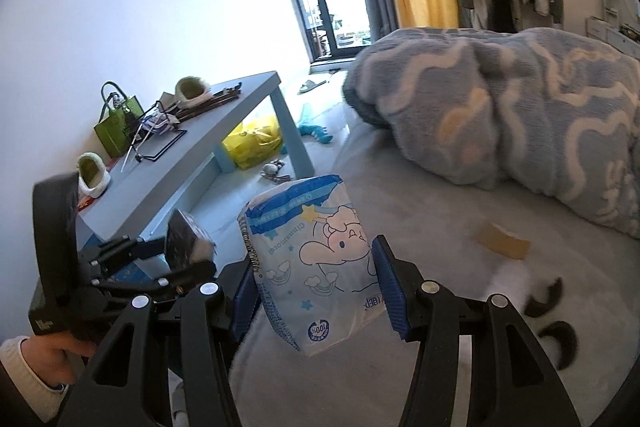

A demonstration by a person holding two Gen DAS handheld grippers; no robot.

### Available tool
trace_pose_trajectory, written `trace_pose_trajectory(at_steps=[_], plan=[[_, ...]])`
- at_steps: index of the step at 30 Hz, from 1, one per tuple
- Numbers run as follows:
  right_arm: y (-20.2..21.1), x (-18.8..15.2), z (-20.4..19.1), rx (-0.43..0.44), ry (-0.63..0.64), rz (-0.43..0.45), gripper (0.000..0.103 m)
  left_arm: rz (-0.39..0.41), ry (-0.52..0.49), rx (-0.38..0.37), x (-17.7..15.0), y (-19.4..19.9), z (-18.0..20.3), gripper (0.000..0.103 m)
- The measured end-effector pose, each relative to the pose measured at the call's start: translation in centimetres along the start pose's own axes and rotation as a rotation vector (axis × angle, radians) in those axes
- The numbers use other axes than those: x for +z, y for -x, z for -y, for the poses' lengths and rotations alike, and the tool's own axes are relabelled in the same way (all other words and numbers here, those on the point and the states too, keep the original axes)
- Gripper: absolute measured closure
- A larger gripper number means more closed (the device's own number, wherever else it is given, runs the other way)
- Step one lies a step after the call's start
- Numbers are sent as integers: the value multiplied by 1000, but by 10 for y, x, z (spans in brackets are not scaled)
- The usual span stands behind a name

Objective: Collect trash
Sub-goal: 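Carry both packs to the black bin while the left tool opens, dropping the Face pack inside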

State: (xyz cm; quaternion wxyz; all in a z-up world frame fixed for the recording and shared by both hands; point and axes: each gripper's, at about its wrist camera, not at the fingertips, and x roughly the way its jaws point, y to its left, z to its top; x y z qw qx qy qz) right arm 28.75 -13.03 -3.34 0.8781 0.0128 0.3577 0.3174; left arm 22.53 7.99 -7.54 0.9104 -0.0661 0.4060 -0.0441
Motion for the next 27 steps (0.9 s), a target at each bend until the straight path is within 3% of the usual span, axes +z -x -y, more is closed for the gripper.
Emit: trace_pose_trajectory(at_steps=[17,27], plan=[[-60,7,-89,103,84,-61,48,-215,105,89,-48,-18,-87,28],[-93,4,-132,150,122,-106,48,-342,94,118,-77,-29,-121,27]])
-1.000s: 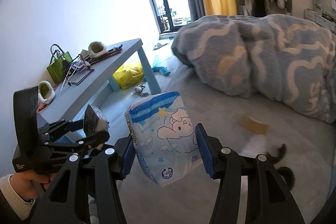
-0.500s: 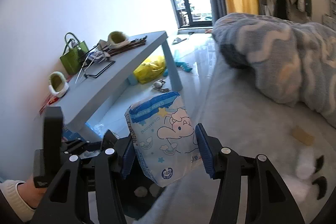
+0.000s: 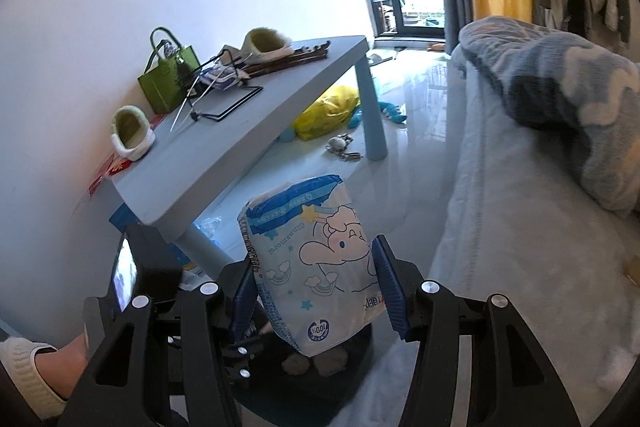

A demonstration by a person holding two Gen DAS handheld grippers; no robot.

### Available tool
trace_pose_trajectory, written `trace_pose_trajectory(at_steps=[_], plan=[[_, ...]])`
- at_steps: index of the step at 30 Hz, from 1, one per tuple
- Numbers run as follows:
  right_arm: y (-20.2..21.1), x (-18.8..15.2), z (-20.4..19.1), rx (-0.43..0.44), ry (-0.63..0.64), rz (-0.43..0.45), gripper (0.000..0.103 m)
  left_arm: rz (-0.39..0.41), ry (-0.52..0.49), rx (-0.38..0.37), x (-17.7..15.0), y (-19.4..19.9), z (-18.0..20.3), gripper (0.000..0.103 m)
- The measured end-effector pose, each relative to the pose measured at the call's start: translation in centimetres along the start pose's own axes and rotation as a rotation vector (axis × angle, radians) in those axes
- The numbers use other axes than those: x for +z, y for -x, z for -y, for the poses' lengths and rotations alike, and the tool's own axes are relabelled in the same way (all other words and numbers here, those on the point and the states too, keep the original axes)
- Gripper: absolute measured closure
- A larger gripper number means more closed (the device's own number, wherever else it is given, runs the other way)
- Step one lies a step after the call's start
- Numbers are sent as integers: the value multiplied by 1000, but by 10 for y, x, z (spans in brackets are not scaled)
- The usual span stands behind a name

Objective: Collect trash
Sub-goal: 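Carry both packs to the black bin while the left tool opens, dropping the Face pack inside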

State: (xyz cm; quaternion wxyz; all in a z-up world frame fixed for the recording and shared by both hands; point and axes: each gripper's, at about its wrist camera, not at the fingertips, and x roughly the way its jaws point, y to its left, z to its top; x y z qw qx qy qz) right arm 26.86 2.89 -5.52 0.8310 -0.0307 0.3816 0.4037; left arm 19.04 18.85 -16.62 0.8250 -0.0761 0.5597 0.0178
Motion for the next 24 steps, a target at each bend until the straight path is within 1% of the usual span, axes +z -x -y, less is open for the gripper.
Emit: trace_pose_trajectory(at_steps=[3,7,8,10,12,15,18,21,24], plan=[[-11,1,-12,14,12,-13,48,-34,3,5,-5,-7,-11,27],[-28,2,-25,19,23,-37,48,-56,8,4,-11,-9,-21,26],[-32,1,-28,20,25,-43,48,-59,9,1,-11,-10,-23,25],[-39,1,-32,17,26,-56,48,-64,10,-9,-13,-10,-27,17],[-48,0,-34,13,27,-71,48,-59,14,-13,-14,-7,-32,14],[-57,-3,-35,6,24,-92,48,-53,22,-16,-16,-5,-40,13],[-66,-5,-35,0,16,-113,49,-30,37,-21,-16,2,-47,13],[-77,-10,-35,-7,16,-142,49,16,53,-36,-14,14,-54,14],[-92,-17,-36,-32,20,-188,49,75,66,-46,-10,30,-60,17]])
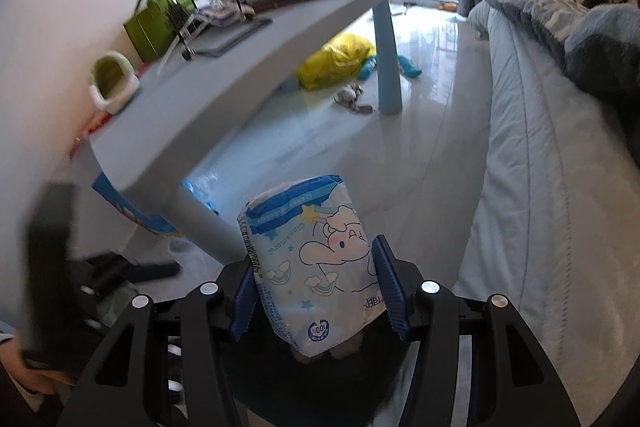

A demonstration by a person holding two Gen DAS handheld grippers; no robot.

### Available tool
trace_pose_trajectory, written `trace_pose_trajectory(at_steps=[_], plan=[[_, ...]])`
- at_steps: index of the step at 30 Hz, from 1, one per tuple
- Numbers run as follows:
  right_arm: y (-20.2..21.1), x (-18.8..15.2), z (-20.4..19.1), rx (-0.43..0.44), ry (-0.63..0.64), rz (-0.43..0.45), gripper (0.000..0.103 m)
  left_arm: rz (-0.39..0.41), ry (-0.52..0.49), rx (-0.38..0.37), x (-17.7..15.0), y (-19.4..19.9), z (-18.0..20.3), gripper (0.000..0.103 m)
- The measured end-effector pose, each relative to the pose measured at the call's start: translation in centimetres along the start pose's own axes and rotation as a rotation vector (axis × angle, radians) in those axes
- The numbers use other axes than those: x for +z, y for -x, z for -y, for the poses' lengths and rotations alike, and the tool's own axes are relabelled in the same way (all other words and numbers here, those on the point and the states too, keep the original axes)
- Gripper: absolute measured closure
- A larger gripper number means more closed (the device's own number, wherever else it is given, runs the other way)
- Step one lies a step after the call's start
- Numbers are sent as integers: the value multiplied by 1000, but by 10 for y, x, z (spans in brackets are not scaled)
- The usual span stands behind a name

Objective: Collect trash
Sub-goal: 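Carry both packs to the black bin while the left tool opens, dropping the Face pack inside, then lower the wipes pack into the black bin and open the right tool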

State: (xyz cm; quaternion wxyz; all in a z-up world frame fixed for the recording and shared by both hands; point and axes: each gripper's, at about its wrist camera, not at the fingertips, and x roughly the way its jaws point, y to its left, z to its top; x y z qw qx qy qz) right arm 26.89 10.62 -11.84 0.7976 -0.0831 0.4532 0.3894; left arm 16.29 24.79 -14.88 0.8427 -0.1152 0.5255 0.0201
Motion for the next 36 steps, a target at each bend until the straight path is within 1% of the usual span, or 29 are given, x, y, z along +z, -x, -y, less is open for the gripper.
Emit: trace_pose_trajectory(at_steps=[6,10,13,16,19,22,23,24,27,30,36], plan=[[-32,-12,-1,-30,6,-104,48,140,29,-27,12,37,-10,26],[-55,-22,-6,-35,19,-170,48,241,35,-29,20,63,-12,27],[-72,-32,-11,-39,40,-223,48,297,44,-31,26,79,-13,29],[-88,-43,-16,-48,61,-278,48,323,60,-47,30,88,-14,34],[-100,-54,-20,-61,86,-319,48,347,82,-71,34,97,-14,36],[-108,-64,-26,-68,108,-355,44,367,93,-79,38,104,-14,37],[-110,-67,-28,-75,119,-366,40,373,95,-83,39,106,-13,37],[-111,-69,-29,-80,128,-373,35,379,96,-85,38,108,-14,38],[-113,-72,-30,-92,136,-385,27,401,94,-87,39,118,-13,39],[-111,-73,-29,-110,147,-387,27,422,93,-87,42,125,-11,39],[-92,-66,-28,-84,137,-335,27,442,86,-87,48,130,-4,39]])
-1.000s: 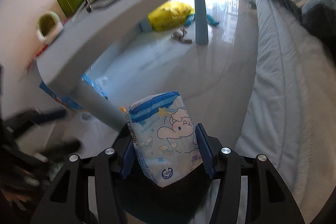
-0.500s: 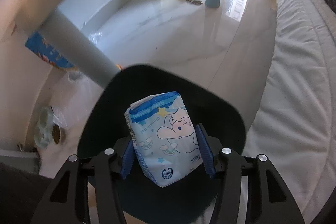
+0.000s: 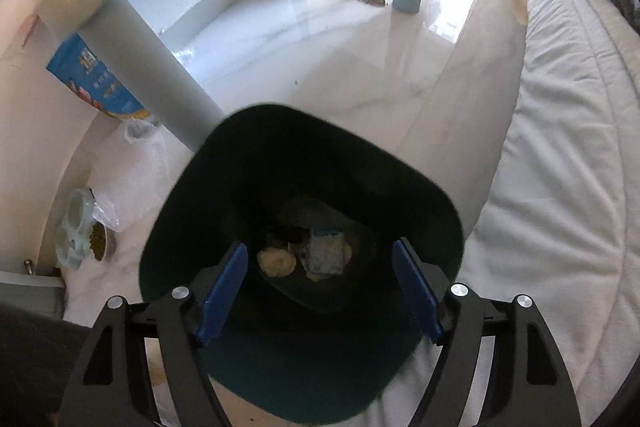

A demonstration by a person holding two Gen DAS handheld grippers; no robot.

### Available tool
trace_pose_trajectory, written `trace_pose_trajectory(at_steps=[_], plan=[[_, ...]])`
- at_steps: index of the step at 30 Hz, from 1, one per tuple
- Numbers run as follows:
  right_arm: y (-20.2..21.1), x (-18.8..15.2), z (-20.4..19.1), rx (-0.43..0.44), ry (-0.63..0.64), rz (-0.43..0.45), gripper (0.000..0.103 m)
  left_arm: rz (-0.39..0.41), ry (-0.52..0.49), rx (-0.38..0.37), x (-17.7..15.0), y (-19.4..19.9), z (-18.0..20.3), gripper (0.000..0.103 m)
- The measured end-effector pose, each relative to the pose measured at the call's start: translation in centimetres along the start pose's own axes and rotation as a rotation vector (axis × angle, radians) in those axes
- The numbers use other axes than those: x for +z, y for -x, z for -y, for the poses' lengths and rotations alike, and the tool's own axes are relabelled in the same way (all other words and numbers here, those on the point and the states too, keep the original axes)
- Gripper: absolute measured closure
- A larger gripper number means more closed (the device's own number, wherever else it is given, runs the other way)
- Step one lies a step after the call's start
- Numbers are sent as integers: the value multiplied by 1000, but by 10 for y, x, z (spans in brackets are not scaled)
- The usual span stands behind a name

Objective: Collect trash
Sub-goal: 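Lower the wipes pack into the black bin and open the right tool, then move both tools back toward the bed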

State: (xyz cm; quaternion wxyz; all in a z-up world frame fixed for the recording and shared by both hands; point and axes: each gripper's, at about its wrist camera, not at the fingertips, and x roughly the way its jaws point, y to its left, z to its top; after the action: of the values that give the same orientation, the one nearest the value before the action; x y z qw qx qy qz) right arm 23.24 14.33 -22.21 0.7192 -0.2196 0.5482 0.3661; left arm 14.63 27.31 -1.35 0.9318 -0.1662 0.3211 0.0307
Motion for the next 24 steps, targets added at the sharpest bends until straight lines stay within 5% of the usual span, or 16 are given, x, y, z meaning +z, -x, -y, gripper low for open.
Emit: trace_pose_trajectory(at_steps=[12,24], plan=[[65,-1,6,78,25,165,27,41,-24,-15,11,-1,32,39],[143,-29,55,47,-46,345,27,61,-45,-55,15,-11,79,39]])
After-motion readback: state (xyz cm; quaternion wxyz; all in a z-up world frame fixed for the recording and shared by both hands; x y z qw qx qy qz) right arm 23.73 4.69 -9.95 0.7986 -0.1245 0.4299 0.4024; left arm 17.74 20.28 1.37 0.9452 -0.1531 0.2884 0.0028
